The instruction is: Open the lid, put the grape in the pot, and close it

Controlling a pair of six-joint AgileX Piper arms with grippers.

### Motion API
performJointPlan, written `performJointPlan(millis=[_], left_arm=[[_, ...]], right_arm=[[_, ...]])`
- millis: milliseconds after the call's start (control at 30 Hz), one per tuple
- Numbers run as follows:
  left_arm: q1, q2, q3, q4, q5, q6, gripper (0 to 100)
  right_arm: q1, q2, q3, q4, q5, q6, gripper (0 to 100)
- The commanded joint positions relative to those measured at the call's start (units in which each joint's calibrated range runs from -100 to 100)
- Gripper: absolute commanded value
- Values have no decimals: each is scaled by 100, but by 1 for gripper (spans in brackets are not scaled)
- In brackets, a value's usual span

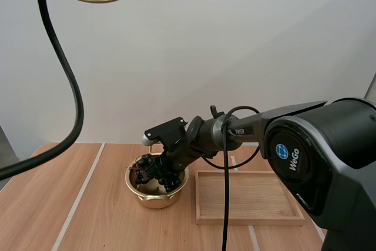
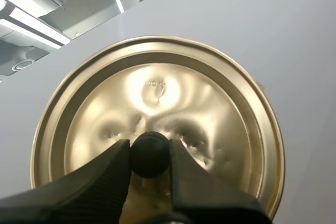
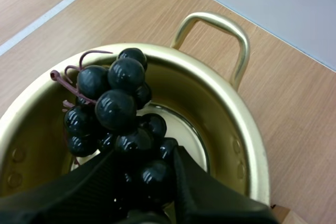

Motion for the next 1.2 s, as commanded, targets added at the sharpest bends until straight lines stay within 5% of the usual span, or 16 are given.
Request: performJointPlan(millis=[0,67,100,267,333,867,1167], left_arm=[[-10,-24,-20,53,-207,-59,0],[-10,-24,-20,53,-207,-59,0],[-10,-24,-20,53,-207,-59,0],[-10,-24,-20,53,-207,-59,0],[-10,-24,-20,53,-207,-59,0],[-10,-212,-20,86,790,43,0],[-10,-237,-20,130,2397,320,0]], right_arm=[[4,-38,-48,-69,0,-64,0],[4,-38,-48,-69,17,-64,0],[4,-38,-48,-69,54,-64,8],[4,-107,-48,-69,125,-64,82],[4,-154,-48,-56,125,-64,100],[4,-2143,-48,-232,1811,230,97],[4,-3723,-48,-1626,3099,1301,0]])
